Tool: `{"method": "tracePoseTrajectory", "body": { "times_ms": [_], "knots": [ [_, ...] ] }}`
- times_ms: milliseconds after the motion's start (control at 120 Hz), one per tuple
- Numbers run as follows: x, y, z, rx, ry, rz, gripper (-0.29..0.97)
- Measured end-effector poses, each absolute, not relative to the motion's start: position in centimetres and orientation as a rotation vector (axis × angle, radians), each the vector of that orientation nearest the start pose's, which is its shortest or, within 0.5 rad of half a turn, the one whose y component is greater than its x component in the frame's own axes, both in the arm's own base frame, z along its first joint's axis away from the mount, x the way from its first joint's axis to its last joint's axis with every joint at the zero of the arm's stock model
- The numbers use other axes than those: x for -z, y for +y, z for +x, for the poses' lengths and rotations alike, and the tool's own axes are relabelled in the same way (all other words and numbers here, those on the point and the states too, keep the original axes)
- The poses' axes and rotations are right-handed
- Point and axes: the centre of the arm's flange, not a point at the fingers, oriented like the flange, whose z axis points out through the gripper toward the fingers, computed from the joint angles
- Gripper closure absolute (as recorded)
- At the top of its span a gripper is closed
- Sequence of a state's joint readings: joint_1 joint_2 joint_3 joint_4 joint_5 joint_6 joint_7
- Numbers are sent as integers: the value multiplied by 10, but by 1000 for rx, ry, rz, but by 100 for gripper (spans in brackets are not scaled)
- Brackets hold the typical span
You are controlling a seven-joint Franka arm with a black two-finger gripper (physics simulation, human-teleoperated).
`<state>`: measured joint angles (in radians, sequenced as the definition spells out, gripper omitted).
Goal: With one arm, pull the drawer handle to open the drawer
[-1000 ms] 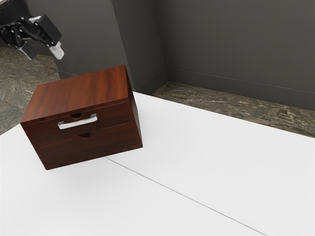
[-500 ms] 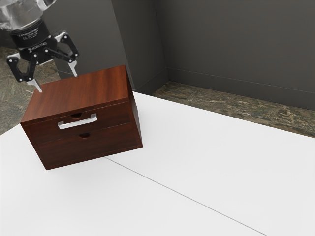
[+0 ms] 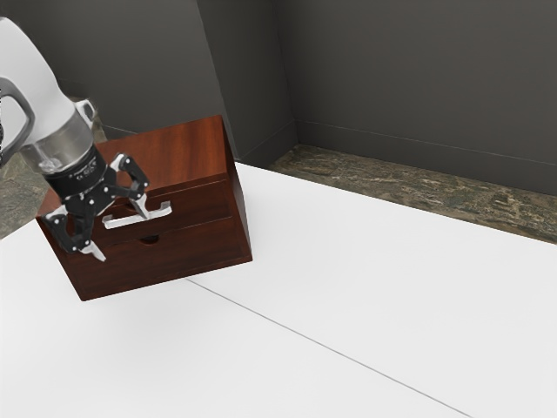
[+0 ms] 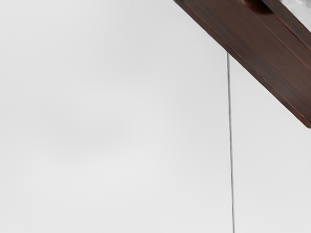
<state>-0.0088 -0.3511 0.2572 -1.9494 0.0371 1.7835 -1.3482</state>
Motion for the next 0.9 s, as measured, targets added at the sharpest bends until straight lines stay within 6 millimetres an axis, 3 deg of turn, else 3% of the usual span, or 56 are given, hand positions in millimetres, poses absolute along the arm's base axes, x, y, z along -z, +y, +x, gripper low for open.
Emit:
{"method": "tracePoseTrajectory", "body": {
  "times_ms": [350,508,900],
  "knots": [
    [-617,152,444,-278,2313,1761,3],
    [-614,162,424,-359,2347,1605,3],
    [-586,172,427,-443,2395,1400,3]
  ]
}}
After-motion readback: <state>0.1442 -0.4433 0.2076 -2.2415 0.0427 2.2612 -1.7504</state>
